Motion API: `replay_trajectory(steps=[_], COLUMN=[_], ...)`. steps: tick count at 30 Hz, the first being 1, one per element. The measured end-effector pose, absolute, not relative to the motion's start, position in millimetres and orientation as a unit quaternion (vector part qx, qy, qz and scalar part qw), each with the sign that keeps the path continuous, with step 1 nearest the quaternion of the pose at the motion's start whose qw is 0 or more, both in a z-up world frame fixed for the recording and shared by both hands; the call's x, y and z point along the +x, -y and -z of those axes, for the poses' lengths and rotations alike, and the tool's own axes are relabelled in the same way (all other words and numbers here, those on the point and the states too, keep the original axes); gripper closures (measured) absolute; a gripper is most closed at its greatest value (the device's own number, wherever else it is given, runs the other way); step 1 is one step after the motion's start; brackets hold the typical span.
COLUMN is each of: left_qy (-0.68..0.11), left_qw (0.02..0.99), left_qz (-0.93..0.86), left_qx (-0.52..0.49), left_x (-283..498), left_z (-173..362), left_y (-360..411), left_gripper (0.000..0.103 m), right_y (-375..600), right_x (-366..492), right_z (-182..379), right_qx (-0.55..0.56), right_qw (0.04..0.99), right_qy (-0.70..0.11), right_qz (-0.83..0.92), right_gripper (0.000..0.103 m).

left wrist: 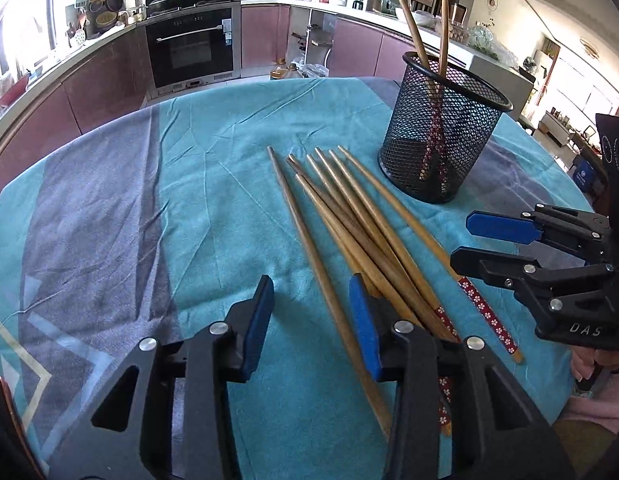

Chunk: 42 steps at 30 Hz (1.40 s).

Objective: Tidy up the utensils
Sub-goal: 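Grasp another chopstick from the pile with each gripper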

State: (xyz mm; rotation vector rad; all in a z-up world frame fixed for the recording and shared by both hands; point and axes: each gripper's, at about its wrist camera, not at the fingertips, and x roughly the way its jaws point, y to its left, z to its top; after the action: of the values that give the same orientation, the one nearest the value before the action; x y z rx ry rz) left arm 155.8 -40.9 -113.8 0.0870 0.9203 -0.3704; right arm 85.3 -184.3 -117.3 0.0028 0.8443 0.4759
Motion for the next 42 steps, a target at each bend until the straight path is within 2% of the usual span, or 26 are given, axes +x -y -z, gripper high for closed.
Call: replay_trajectory(steps=[7, 11, 16, 21, 26, 42], left_qy=[-0.444, -0.443, -0.443, -0.44, -0.442, -0.425], left_qw=[0.878, 0.88, 0.882, 0.884, 0.885, 0.884], left_qz=[0.171, 0.165, 0.158, 0.154, 0.148, 0.185], left_qx=[0.045, 0.048, 0.043, 0.029, 0.0, -0.06], left_x=[163, 169, 177, 177, 176, 148], left_z=[114, 115, 115, 116, 117, 104], left_y=[45, 48, 51, 51, 42, 19], left_gripper=[0.069, 0.07, 0.089, 0.091, 0.095, 0.095], right_y=[176, 172, 172, 180, 188, 180], right_x=[95, 99, 104, 107, 108, 91], right_z=[122, 126, 126, 128, 129, 113], right_qx=[-0.015, -0.021, -0.02, 0.008, 0.033, 0.022], right_qw=[0.882, 0.882, 0.883, 0.881, 0.878, 0.874], right_qy=[-0.416, -0.42, -0.423, -0.427, -0.429, -0.408], right_qz=[-0.221, -0.213, -0.204, -0.205, -0.209, -0.264], right_gripper=[0.074, 0.077, 0.09, 0.097, 0.097, 0.097])
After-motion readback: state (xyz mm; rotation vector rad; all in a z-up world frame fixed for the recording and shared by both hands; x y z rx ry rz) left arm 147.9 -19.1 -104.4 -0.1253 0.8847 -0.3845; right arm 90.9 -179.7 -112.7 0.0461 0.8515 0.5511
